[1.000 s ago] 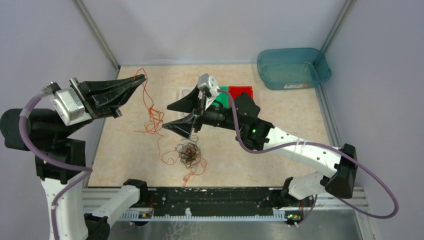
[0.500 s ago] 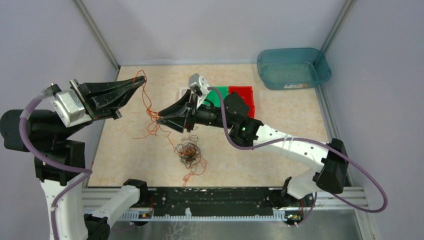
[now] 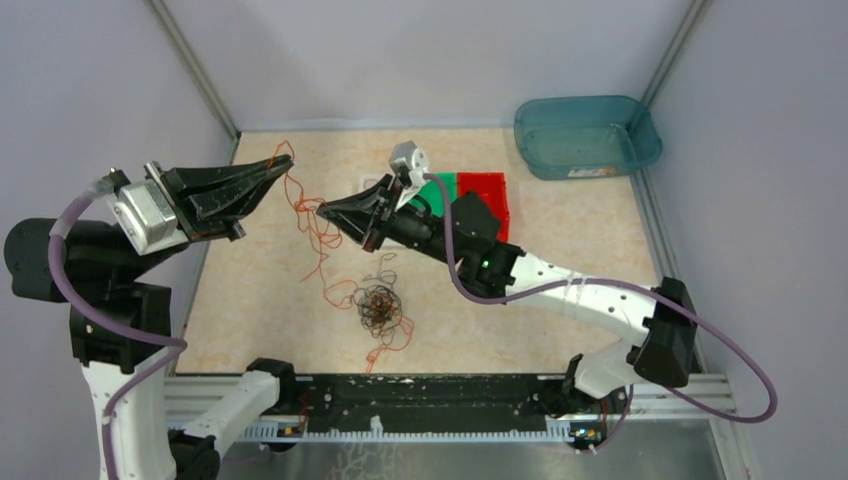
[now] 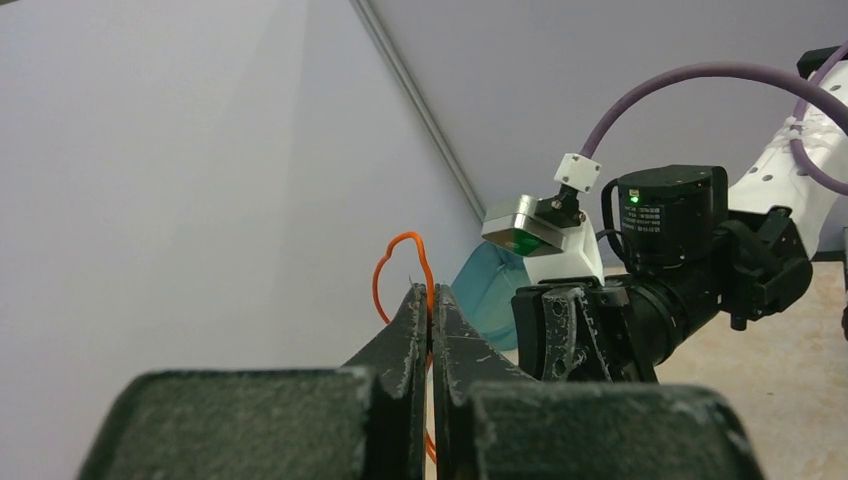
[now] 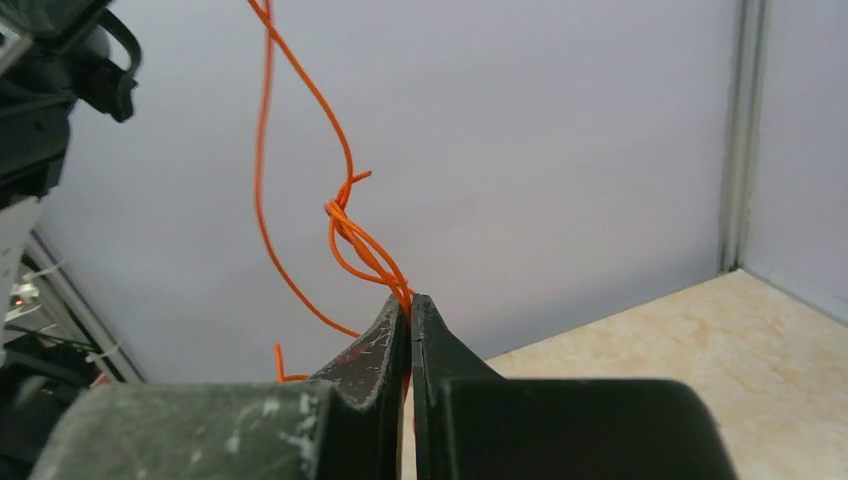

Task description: Untangle the cables

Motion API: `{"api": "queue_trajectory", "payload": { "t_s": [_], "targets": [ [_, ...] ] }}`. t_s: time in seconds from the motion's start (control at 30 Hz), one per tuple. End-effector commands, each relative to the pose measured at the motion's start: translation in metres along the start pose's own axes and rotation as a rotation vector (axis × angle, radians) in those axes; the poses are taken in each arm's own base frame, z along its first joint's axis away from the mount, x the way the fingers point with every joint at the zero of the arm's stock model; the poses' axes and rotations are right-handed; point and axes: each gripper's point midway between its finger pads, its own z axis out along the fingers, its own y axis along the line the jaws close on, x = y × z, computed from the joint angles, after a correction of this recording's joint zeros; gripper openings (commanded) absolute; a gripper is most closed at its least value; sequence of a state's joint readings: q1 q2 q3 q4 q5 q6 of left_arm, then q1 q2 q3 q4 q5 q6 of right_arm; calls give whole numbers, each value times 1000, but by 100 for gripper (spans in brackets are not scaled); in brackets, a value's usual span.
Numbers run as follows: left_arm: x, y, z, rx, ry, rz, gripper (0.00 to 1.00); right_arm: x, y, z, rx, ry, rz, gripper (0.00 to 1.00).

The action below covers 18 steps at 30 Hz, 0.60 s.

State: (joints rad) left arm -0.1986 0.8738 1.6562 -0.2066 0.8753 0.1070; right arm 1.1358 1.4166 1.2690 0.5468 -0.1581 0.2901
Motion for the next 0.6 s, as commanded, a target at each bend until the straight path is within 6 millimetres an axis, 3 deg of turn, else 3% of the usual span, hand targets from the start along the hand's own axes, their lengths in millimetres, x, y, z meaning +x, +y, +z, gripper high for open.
{"api": "queue_trajectory", "payload": {
  "t_s": [0.0, 0.13, 0.33, 0.57],
  "targets": [
    [-4, 6, -5, -43, 4, 87, 0, -17, -7, -14, 74, -61, -46, 0],
    [-1, 23, -9, -106, 40, 237, 0, 0, -22, -35, 155, -6, -72, 0],
    [17, 48, -17, -196, 144, 423, 0, 4, -39, -63, 243, 15, -92, 0],
    [4, 89, -29, -412, 152, 533, 0, 21, -48, -83, 289, 68, -86, 0]
  ]
}}
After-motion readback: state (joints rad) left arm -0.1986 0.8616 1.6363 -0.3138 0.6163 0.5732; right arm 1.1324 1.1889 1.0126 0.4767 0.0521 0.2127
